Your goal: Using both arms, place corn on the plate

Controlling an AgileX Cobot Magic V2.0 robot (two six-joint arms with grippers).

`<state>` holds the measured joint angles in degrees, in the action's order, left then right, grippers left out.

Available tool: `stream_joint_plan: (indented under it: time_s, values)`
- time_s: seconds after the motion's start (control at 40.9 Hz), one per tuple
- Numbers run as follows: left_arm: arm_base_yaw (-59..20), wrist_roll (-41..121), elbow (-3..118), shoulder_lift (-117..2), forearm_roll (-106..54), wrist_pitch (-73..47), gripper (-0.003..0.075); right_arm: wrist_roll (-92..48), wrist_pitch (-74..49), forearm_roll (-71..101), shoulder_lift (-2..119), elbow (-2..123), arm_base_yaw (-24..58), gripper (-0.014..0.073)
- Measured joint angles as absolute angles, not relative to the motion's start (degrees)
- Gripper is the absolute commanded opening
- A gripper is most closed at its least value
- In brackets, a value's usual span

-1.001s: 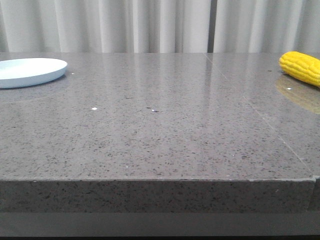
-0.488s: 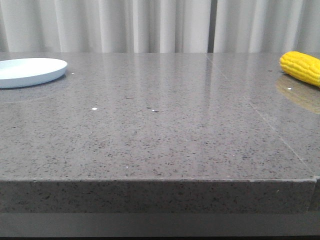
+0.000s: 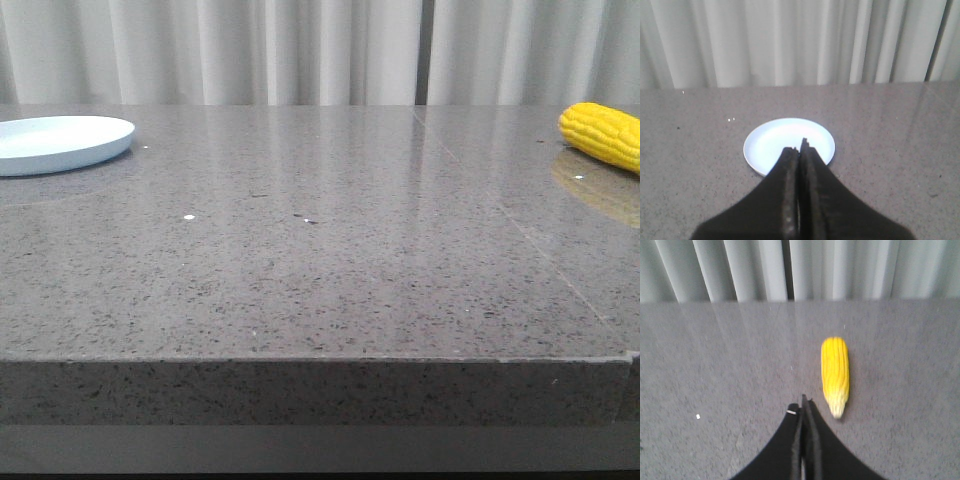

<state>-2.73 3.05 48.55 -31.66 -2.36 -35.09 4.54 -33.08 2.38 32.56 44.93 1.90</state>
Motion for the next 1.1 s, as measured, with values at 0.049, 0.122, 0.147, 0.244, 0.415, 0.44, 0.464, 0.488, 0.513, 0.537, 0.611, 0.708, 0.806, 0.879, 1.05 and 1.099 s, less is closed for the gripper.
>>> stream_joint_plan:
  time_s: [0.049,0.122,0.147,0.244,0.415,0.44,0.464,0.488,0.513,0.537,0.611,0.708,0.806,0.879,1.05,1.099]
  values:
    - [-2.73,3.05,48.59,-32.63,-2.36,-35.98,-0.002,4.54,-33.5,2.38,33.99,44.93,1.9,-0.0087]
    - [-2.73,3.05,48.59,-33.99,-2.36,-36.34,-0.002,4.54,-33.6,2.38,35.99,44.93,1.9,-0.0087]
    - [-2.73,3.05,48.59,-34.32,-2.36,-36.48,-0.002,4.54,-33.6,2.38,36.51,44.8,1.9,-0.0087]
    - [-2.73,3.05,48.68,-35.84,-2.36,-37.16,-0.002,4.54,-34.12,2.23,38.94,44.54,1.9,-0.0085]
    - [-2.73,3.05,48.68,-38.91,-2.36,-40.03,-0.0011,4.54,-34.34,1.66,42.85,44.4,1.9,-0.0048]
    - [-2.73,3.05,48.68,-39.32,-2.36,-40.51,-0.0001,4.54,-34.34,1.61,43.24,44.4,1.9,-0.0015]
    - [-2.73,3.05,48.68,-39.88,-2.36,-40.97,0.0013,4.54,-34.34,1.52,43.7,44.4,1.9,0.0004]
    - [-2.73,3.05,48.68,-40.3,-2.36,-41.49,0.0038,4.54,-34.34,1.52,44.04,44.4,1.9,0.0052]
    - [-2.73,3.05,48.68,-40.88,-2.36,-41.91,0.0062,4.54,-34.34,1.52,44.42,44.4,1.9,0.0111]
    - [-2.73,3.05,48.68,-41.29,-2.36,-42.07,0.01,4.54,-34.34,1.52,44.69,44.4,1.9,0.0161]
    - [-2.73,3.05,48.68,-42.68,-2.36,-42.53,0.0219,4.54,-34.34,1.48,45.5,44.4,1.9,0.0347]
    - [-2.73,3.05,48.68,-43.85,-2.36,-42.61,0.0385,4.54,-34.34,1.48,46.14,44.4,1.9,0.0561]
    - [-2.73,3.05,48.68,-44.98,-2.36,-42.61,0.0491,4.54,-34.34,1.37,46.53,44.4,1.9,0.0639]
    - [-2.73,3.05,48.68,-45.55,-2.36,-42.61,0.0494,4.54,-34.34,1.35,46.53,44.4,1.9,0.0636]
    - [-2.73,3.05,48.68,-47.91,-2.36,-42.61,0.0494,4.54,-34.34,1.26,46.53,44.4,1.9,0.0636]
    - [-2.73,3.05,48.68,-48.93,-2.11,-42.61,0.0494,4.54,-34.34,1.22,46.53,44.4,1.9,0.0636]
